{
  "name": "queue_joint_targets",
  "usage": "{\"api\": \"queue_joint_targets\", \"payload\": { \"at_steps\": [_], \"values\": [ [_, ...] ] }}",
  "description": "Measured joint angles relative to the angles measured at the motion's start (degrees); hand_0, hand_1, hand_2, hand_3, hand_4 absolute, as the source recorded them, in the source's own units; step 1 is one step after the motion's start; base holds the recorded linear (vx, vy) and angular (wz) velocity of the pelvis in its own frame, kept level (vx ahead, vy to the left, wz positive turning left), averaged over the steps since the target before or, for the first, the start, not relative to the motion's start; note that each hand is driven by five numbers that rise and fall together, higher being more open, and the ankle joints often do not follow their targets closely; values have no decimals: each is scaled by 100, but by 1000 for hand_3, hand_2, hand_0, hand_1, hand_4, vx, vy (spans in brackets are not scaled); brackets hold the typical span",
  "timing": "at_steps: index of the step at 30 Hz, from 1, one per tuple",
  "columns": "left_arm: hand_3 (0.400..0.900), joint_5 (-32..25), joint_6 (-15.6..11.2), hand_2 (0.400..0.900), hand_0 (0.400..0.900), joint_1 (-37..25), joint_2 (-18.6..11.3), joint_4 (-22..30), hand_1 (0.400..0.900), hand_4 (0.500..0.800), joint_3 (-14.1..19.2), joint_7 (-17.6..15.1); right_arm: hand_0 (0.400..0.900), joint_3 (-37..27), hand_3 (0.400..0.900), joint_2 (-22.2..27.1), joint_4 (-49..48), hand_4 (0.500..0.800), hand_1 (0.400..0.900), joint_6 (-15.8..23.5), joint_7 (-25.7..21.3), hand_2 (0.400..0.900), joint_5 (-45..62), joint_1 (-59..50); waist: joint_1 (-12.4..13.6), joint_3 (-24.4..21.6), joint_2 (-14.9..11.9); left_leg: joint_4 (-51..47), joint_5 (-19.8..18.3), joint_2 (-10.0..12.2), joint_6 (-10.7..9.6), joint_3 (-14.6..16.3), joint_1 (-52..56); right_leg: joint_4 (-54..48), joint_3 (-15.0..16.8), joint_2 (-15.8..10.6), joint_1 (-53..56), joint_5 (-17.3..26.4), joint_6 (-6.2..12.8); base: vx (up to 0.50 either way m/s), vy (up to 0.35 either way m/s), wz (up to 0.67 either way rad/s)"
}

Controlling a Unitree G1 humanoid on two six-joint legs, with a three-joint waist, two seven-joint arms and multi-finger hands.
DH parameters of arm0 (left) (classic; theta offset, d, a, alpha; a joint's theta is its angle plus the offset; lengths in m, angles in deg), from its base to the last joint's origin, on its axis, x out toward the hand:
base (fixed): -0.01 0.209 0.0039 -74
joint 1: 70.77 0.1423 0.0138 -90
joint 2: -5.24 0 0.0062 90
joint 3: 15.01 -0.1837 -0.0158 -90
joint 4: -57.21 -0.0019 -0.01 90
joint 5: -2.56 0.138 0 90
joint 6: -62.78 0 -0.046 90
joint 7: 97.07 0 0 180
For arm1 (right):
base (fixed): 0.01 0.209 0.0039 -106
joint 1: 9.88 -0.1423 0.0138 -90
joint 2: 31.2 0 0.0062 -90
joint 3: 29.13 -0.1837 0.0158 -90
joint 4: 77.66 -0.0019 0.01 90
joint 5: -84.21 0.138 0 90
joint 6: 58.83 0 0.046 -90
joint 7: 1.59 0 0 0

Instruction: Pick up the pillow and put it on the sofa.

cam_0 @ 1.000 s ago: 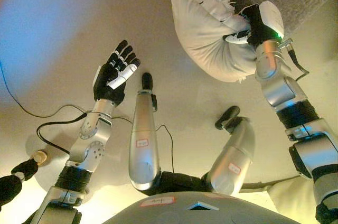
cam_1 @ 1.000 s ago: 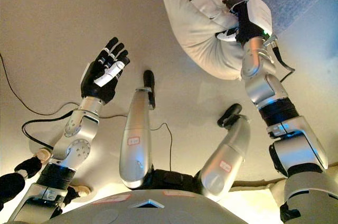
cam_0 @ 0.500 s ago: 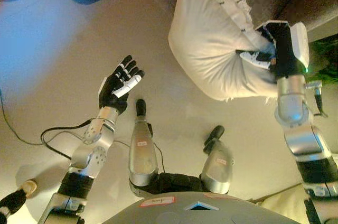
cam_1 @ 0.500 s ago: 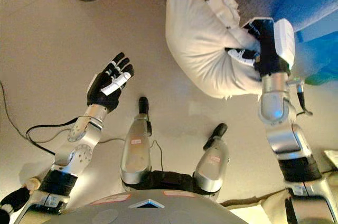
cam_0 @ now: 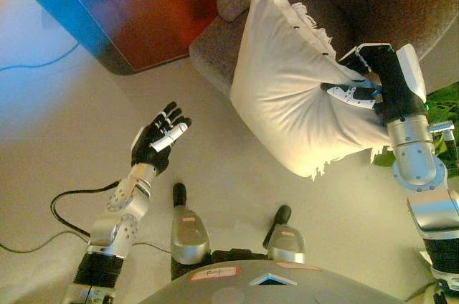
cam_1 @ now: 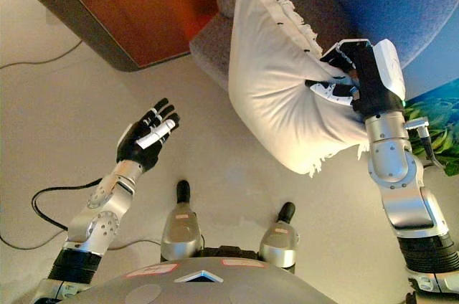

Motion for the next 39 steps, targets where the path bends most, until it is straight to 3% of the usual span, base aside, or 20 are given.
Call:
{"api": "queue_joint_targets", "payload": {
  "at_steps": [4,8,15,21,22,23,27,32,39],
  "values": [
    [900,0,183,900,900,132,-97,0,900,800,18,145,400,14,400,151,334,500,400,-54,232,400,181,-35,128,-203,-302,-28,22,2,-38,-138,16,-72,-220,31,158,3,-4,113,-89,16],
    [900,1,352,900,900,254,-488,7,900,800,88,319,400,529,400,204,1739,500,400,-189,242,400,250,-793,426,-401,-607,-35,20,5,-50,-236,54,-104,-404,49,323,9,-12,133,-89,19],
    [900,102,508,900,900,557,-898,7,900,800,449,574,400,1645,400,298,4071,500,400,-332,224,400,450,-2272,962,-413,-690,-32,43,25,-61,-512,8,-187,-708,124,554,14,-23,139,-80,21],
    [900,142,748,900,900,634,-1151,11,900,800,506,912,400,2374,400,364,6204,500,400,-883,220,400,1049,-3956,1431,-363,-787,-21,82,44,-122,-727,-66,-295,-1063,218,709,58,-74,143,-88,7],
    [900,142,791,900,900,646,-1165,11,900,800,522,932,471,2378,471,363,6358,542,471,-1009,221,471,1123,-4115,1498,-359,-782,-23,73,52,-133,-779,-74,-304,-1156,233,749,62,-80,191,-116,6],
    [900,144,818,900,900,642,-1191,11,900,800,528,955,900,2387,900,356,6502,800,900,-1139,222,900,1146,-4247,1579,-356,-782,-15,78,56,-141,-800,-73,-322,-1206,256,783,78,-94,94,-72,3],
    [900,141,861,900,900,658,-1287,12,900,800,571,1046,900,2518,900,336,7341,800,900,-1717,195,900,1383,-4926,1831,-334,-762,-28,50,85,-176,-869,-15,-371,-1394,301,921,85,-105,23,-94,4],
    [900,141,879,900,900,639,-1379,25,900,800,697,1136,900,2517,900,335,7661,800,900,-2217,-616,900,1493,-5813,1914,-198,-723,-10,54,235,-227,-941,-115,-412,-1441,466,885,93,-126,-22,-59,-1],
    [900,139,919,900,900,596,-1386,59,900,800,695,1198,900,2516,900,355,7565,800,900,-2294,-1283,900,1489,-6395,1906,-197,-727,-12,47,277,-239,-942,-98,-412,-1446,508,888,148,-203,-3,-1,-10]
  ]
}}
